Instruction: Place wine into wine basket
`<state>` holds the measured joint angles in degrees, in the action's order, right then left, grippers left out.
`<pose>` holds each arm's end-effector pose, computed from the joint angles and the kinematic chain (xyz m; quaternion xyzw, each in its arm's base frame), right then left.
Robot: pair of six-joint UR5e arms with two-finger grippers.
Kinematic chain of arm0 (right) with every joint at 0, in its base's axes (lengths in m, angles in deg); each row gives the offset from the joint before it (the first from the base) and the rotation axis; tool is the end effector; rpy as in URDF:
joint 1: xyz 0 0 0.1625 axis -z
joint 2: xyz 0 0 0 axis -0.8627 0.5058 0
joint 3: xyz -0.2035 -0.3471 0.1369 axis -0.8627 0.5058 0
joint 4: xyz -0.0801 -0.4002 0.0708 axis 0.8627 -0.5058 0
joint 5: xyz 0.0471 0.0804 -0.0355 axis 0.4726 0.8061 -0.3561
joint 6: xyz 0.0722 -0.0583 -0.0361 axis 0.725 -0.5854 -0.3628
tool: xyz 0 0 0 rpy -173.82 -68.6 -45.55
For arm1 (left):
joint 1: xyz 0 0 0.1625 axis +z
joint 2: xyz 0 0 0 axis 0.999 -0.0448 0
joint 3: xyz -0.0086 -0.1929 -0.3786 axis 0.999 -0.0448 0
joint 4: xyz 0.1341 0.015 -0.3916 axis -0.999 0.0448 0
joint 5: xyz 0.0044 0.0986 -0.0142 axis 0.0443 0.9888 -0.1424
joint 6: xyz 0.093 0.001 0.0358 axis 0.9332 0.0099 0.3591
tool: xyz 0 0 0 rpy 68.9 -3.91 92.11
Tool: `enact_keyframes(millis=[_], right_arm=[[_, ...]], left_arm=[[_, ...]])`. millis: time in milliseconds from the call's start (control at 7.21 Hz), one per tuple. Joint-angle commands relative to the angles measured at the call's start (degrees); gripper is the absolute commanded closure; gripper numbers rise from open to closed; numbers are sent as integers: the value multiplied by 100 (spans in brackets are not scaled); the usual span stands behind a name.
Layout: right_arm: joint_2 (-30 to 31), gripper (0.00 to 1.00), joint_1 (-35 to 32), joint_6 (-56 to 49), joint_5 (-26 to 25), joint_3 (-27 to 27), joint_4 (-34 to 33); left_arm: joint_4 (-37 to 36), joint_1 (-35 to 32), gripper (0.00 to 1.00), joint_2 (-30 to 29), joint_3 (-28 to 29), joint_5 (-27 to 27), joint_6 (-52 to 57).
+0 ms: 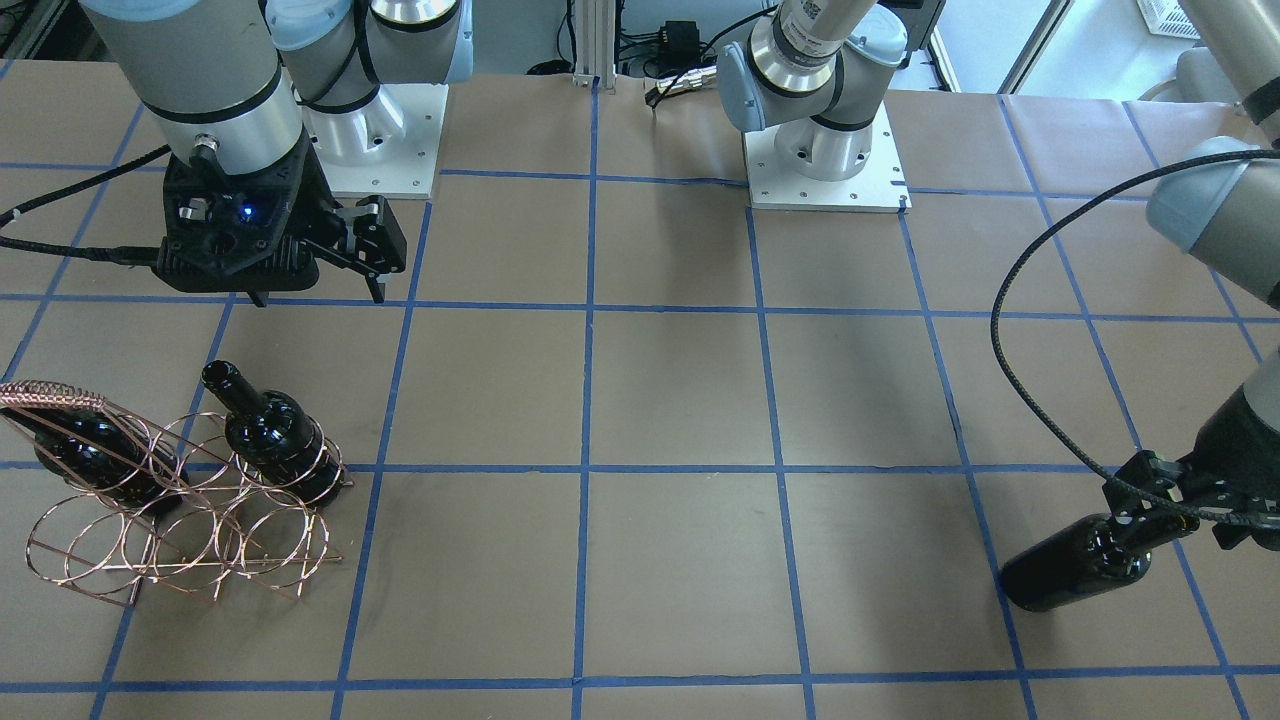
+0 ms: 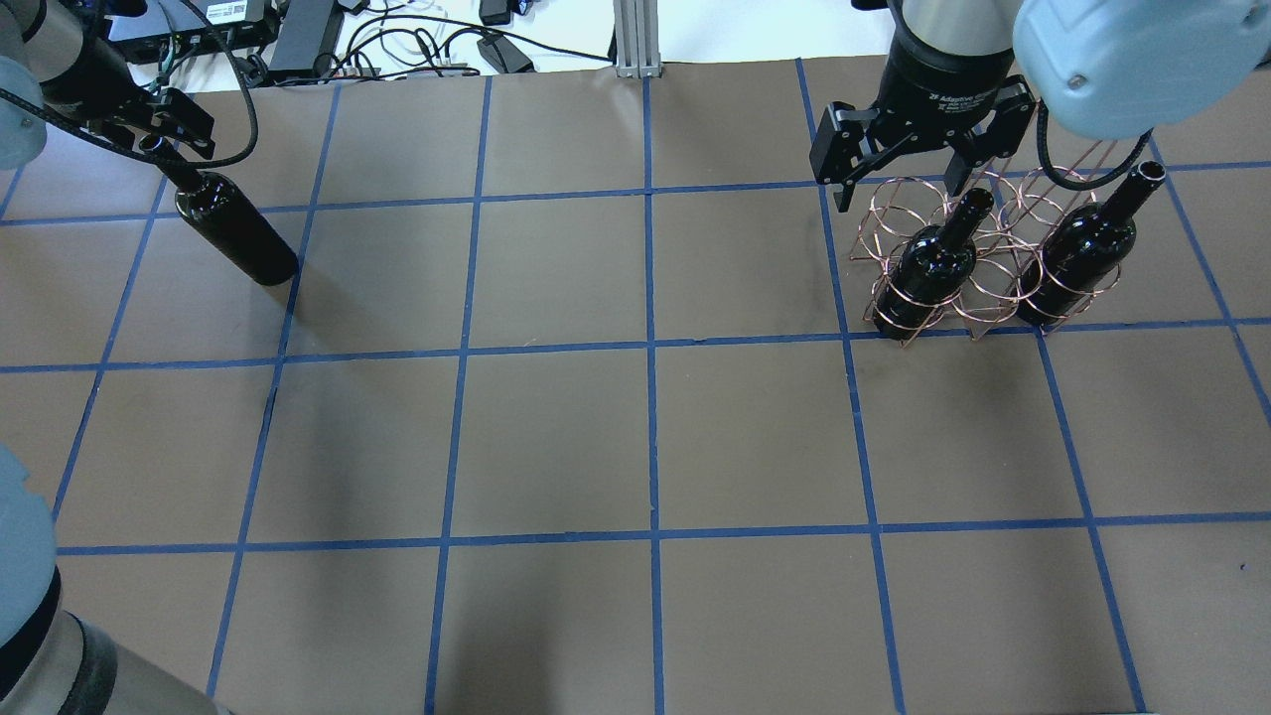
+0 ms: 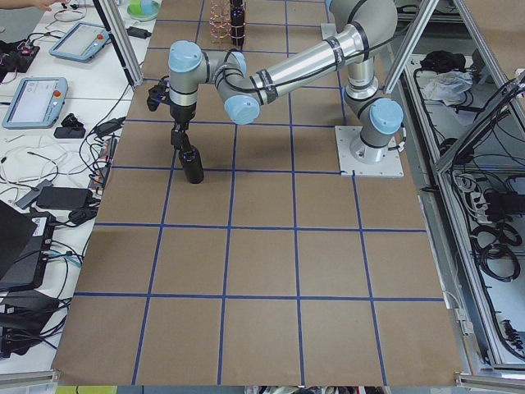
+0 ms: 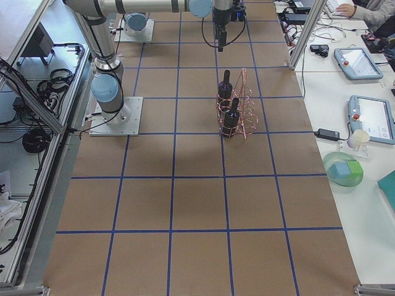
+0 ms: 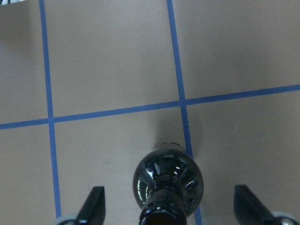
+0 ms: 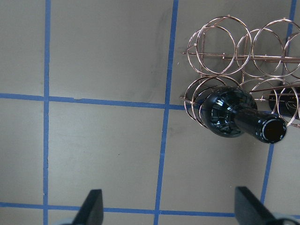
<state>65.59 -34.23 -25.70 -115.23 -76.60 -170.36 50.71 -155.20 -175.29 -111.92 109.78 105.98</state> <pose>0.1646 -0.5240 0.4822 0.0406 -0.9990 0.0024 0.0208 0.1248 -0.6645 0.3871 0.0597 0.9908 -0.1146 0.0406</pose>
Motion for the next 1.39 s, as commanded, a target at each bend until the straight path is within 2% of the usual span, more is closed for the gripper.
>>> enact_keyframes(millis=[0, 139, 278, 416, 555, 833, 1249], right_arm=[[0, 0, -2, 20, 1, -8, 38], [0, 0, -2, 20, 1, -61, 30], [8, 0, -2, 20, 1, -87, -23], [17, 0, -2, 20, 1, -88, -23], [26, 0, -2, 20, 1, -105, -6], [35, 0, -2, 20, 18, -114, -67], [35, 0, -2, -32, -34, -114, -67]], left_arm=[[122, -26, 15, -2, -8, 52, -20], [245, -26, 20, 24, 0, 70, -11], [246, -26, 37, 24, 0, 62, -29], [289, -26, 39, 24, -8, 53, -37], [281, -9, 48, 24, 0, 44, -29], [281, 9, 50, 33, 0, 26, -20], [272, 18, 59, 24, 0, 9, -11]])
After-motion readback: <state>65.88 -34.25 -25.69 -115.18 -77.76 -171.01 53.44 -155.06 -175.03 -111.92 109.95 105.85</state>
